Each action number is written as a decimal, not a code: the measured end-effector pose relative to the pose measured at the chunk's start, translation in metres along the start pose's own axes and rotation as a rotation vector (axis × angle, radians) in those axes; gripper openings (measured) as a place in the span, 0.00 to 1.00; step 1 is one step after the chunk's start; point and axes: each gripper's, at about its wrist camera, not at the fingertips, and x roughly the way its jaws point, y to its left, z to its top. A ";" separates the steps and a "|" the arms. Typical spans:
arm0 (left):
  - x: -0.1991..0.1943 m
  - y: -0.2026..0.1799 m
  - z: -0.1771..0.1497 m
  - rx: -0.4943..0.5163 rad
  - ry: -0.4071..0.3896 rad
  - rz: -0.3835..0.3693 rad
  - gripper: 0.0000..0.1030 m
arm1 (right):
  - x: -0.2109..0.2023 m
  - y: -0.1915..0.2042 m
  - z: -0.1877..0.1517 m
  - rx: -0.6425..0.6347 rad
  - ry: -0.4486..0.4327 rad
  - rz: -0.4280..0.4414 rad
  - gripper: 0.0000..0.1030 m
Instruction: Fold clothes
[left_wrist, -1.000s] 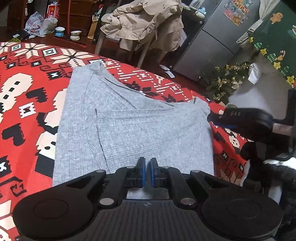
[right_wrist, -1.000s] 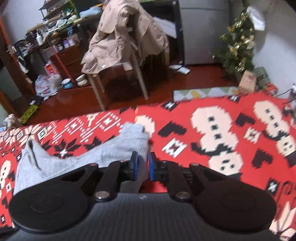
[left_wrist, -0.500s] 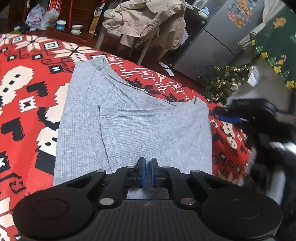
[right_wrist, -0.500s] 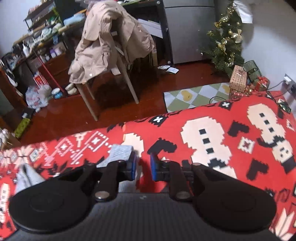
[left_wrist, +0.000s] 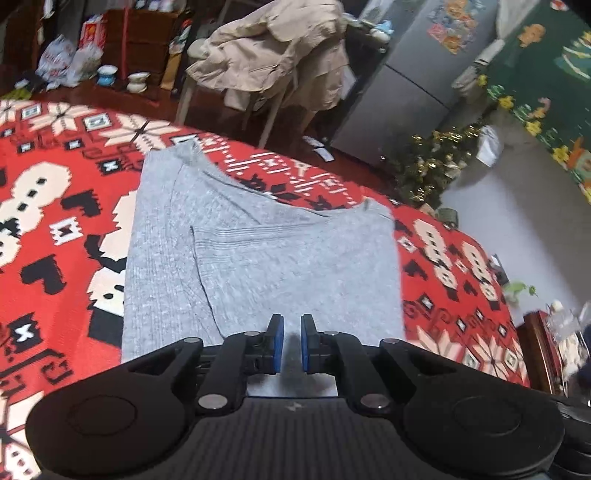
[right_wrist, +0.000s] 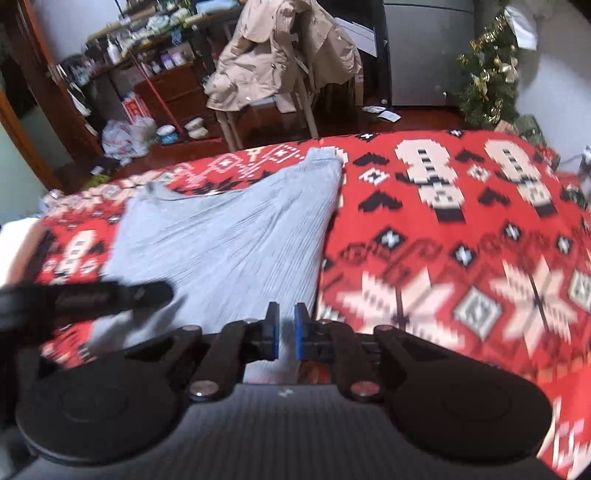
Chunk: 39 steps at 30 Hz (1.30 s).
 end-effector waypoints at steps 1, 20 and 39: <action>-0.008 -0.001 -0.004 0.003 -0.003 0.003 0.08 | -0.013 0.000 -0.005 0.010 -0.008 0.005 0.12; -0.096 0.031 -0.060 0.071 -0.115 0.102 0.42 | -0.116 0.051 -0.076 -0.120 -0.439 -0.097 0.62; -0.053 0.042 -0.080 0.093 -0.104 0.128 0.42 | -0.077 -0.068 -0.126 -0.067 -0.428 -0.110 0.47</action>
